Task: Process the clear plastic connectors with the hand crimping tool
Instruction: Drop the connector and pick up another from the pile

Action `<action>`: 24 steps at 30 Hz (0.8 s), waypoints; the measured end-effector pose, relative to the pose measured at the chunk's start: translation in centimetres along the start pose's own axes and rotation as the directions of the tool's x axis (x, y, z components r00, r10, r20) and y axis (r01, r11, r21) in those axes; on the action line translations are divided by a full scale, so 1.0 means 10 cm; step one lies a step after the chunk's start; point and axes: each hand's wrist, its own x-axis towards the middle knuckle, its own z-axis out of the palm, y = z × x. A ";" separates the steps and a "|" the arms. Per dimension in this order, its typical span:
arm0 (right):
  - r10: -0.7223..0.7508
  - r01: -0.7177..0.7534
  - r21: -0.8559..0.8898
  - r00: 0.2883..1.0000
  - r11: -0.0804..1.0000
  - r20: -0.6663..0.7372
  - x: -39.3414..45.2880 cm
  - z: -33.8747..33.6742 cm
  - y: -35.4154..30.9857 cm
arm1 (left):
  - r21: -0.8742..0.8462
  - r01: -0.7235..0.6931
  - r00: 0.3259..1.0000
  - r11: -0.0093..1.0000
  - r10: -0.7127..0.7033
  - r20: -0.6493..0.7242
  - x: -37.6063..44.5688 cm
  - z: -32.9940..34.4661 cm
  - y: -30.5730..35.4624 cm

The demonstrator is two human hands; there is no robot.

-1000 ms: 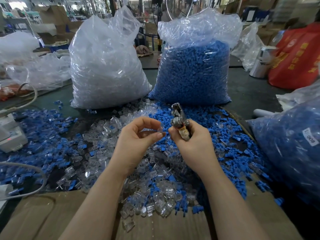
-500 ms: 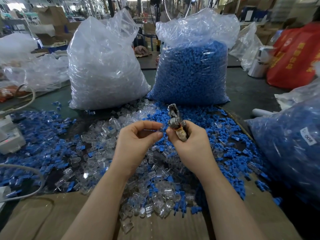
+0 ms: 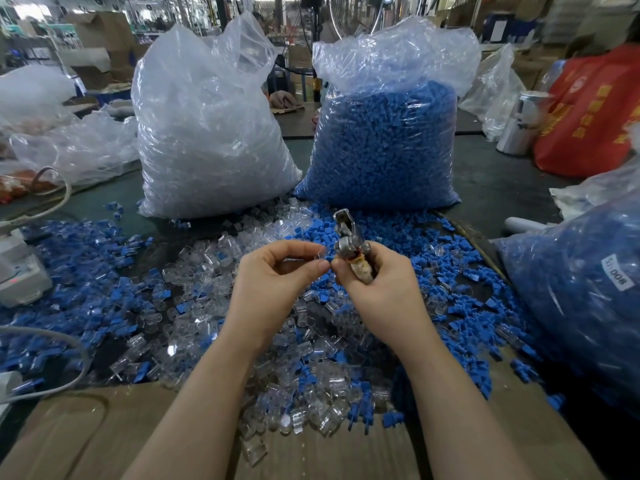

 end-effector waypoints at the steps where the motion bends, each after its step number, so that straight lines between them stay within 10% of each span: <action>1: 0.006 -0.006 0.001 1.000 1.000 -0.003 0.00 0.00 0.00 | -0.014 0.005 1.000 1.000 -0.005 -0.003 0.00 -0.01 -0.01; 24: 0.022 0.030 -0.343 0.989 0.939 0.145 -0.01 -0.07 0.00 | -0.227 -0.059 0.998 0.972 0.063 0.007 0.04 -0.04 -0.05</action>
